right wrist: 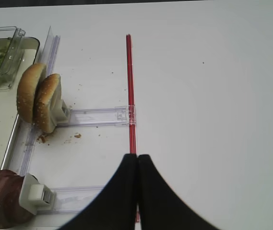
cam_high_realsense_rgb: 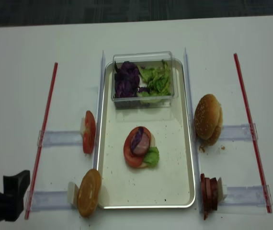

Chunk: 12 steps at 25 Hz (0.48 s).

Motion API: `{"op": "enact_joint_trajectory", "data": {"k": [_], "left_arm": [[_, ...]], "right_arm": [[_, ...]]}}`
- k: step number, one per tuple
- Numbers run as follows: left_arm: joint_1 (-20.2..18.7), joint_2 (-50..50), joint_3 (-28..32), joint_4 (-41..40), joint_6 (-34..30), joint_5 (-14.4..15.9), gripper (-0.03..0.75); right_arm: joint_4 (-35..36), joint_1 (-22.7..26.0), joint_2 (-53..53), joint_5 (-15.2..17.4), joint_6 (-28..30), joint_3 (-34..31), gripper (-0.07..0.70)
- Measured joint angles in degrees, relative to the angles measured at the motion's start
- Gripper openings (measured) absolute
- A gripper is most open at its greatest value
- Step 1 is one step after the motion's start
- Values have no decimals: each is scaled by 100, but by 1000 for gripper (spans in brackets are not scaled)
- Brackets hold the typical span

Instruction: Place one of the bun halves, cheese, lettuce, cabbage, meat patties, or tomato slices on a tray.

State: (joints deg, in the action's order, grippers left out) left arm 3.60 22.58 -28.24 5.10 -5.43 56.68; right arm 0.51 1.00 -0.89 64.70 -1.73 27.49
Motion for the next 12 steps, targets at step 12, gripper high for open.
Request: {"op": "enact_joint_trajectory", "data": {"k": [12], "left_arm": [[0,-1455,10,-22,99,63,639]], "right_arm": [[0,0,0,0,0,0,364]]}}
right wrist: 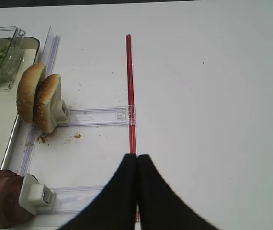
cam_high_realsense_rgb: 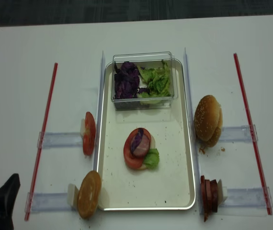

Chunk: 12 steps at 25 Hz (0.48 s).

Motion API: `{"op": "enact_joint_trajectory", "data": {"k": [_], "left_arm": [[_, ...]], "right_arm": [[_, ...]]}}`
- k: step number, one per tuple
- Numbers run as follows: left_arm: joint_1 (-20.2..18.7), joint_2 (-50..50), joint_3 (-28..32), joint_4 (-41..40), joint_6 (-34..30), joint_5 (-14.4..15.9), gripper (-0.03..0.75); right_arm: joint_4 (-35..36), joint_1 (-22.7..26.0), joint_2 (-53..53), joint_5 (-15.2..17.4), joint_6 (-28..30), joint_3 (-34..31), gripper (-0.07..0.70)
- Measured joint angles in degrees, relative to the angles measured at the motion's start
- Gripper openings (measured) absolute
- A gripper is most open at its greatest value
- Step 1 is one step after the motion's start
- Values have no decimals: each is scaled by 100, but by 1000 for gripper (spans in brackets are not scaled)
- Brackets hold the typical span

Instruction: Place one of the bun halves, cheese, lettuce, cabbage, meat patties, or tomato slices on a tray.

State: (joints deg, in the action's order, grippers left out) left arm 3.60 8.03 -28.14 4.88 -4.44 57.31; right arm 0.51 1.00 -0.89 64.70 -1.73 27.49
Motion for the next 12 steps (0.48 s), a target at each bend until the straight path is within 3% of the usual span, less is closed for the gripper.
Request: {"op": "enact_joint_trajectory", "data": {"k": [6,12], "left_arm": [[4,-777,0,-45,0,24,639],[4,-881,0,-129,0,24,639]], "right_arm": [[0,0,0,0,0,0,364],[0,0,0,0,0,0,364]]}}
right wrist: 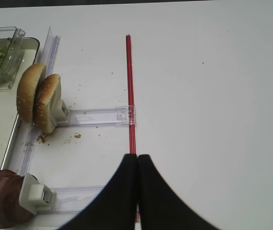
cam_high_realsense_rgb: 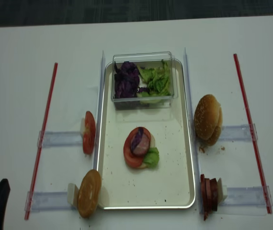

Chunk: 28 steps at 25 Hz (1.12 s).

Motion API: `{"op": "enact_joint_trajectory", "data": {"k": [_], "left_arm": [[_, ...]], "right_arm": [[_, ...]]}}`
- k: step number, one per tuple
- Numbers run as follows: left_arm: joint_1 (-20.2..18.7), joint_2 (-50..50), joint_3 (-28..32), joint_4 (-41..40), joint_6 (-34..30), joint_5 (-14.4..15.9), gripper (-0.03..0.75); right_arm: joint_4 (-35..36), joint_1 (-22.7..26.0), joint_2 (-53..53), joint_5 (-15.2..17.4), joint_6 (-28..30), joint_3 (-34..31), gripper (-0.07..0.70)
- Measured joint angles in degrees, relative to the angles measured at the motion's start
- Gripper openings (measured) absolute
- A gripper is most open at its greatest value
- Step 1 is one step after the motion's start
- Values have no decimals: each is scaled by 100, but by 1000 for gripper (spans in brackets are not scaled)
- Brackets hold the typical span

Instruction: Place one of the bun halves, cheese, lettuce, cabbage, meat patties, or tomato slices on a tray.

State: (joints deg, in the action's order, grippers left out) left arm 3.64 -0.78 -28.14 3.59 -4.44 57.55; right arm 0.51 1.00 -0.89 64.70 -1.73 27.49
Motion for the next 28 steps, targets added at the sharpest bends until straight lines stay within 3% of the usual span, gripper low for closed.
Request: {"op": "enact_joint_trajectory", "data": {"k": [11,23,28], "left_arm": [[0,-3,0,-22,-46,65,638],[0,-3,-60,-181,10,1185,638],[0,-3,-60,-359,244,1271,638]], "right_arm": [[0,0,0,0,0,0,364],[0,0,0,0,0,0,364],[0,0,0,0,0,0,364]]}}
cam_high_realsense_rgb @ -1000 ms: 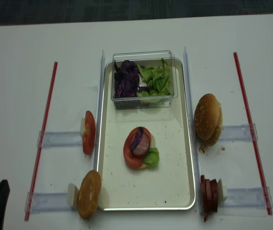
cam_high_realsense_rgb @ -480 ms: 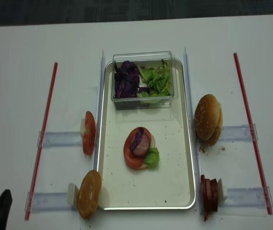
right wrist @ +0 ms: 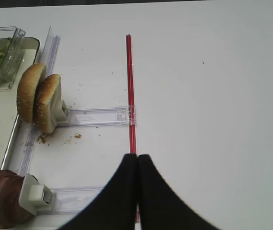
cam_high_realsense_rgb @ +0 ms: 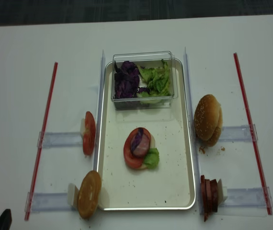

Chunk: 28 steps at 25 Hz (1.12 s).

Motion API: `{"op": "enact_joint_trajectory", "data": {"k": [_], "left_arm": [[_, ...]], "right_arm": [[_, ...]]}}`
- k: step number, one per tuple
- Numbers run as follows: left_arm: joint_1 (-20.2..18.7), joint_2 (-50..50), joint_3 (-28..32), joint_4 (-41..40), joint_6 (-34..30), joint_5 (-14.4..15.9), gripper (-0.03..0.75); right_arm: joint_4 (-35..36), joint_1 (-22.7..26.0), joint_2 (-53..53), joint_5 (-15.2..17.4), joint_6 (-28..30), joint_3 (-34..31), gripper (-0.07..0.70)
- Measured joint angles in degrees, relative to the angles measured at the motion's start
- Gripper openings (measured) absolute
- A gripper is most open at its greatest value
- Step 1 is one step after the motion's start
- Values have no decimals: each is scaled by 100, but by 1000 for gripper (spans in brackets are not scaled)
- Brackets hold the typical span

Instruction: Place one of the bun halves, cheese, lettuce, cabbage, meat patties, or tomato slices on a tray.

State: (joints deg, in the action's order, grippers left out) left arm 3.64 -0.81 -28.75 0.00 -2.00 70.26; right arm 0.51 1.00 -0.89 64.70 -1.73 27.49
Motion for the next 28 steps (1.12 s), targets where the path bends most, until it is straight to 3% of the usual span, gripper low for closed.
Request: {"op": "enact_joint_trajectory", "data": {"k": [28], "left_arm": [[0,-9,62,0,164,-217,638]], "right_arm": [[0,0,0,0,0,0,364]]}}
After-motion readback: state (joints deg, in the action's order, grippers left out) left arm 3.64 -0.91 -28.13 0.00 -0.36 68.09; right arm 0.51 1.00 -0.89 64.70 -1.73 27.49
